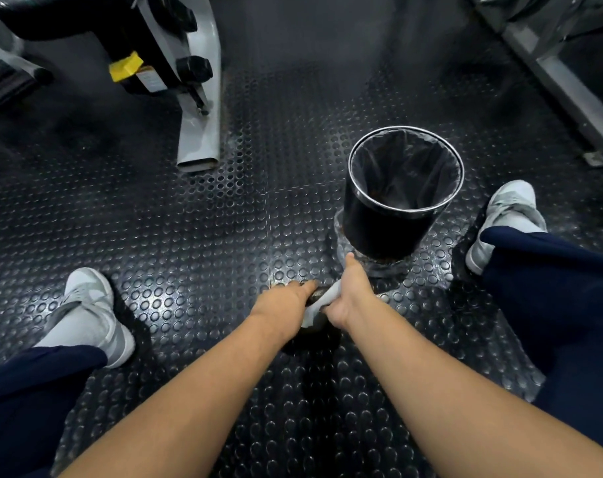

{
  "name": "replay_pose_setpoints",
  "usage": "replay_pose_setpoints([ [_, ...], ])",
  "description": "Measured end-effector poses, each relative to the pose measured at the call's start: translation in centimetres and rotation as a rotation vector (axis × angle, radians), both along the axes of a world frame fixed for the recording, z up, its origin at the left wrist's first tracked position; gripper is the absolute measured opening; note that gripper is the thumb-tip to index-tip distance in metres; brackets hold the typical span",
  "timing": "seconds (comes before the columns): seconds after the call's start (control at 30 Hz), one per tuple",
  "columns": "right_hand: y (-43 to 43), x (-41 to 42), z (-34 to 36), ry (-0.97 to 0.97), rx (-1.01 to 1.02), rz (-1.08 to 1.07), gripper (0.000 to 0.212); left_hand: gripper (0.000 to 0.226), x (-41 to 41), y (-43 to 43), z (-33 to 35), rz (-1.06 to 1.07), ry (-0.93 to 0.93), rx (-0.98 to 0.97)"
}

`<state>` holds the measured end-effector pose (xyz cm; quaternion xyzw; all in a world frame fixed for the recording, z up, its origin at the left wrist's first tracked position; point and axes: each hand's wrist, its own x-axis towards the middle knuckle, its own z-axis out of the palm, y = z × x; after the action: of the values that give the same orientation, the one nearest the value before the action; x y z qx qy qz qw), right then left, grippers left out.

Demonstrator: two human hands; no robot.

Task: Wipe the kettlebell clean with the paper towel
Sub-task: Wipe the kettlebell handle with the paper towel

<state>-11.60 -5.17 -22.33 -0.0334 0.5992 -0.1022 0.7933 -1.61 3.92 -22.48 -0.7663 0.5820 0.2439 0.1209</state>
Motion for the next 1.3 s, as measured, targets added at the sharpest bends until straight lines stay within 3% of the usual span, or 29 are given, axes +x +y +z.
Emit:
replay_pose_setpoints([
  [0.2,1.4,-0.1,-1.4,0.052,-0.091,0.004,0.072,0.076,0.1,0.1,-0.6,0.010,0.006,-0.011],
  [0.33,-0.4,-1.7,-1.8,-0.016,-0.047,0.035,0.079,0.073,0.1,0.2,-1.0,0.011,-0.015,-0.029],
  [0.53,-3.2,-2.9,-0.6,-0.096,-0.084,0.170,0.065,0.077,-0.1,0.2,-1.9,0.026,-0.056,-0.049],
  [0.8,-0.1,-1.7,-2.2,-0.047,-0.113,0.069,0.068,0.057,0.2,-0.3,-1.8,0.047,0.010,-0.047],
  [0.93,-1.5,-0.9,-0.2,-0.024,-0.132,0.121,0.062,0.063,0.4,-0.3,-1.5,0.050,0.032,-0.060],
  [1.1,0.1,-1.1,-1.0,-0.005,-0.165,0.139,0.067,0.052,0.6,0.0,-1.3,0.059,0.074,-0.074],
  [1.2,1.1,-1.9,-1.8,-0.044,-0.153,0.124,0.079,0.046,0.6,0.1,-1.2,0.058,0.092,-0.086],
  [1.3,-0.1,-2.4,-1.3,-0.097,-0.164,0.168,0.071,0.042,0.6,0.1,-1.2,0.051,0.086,-0.088],
])
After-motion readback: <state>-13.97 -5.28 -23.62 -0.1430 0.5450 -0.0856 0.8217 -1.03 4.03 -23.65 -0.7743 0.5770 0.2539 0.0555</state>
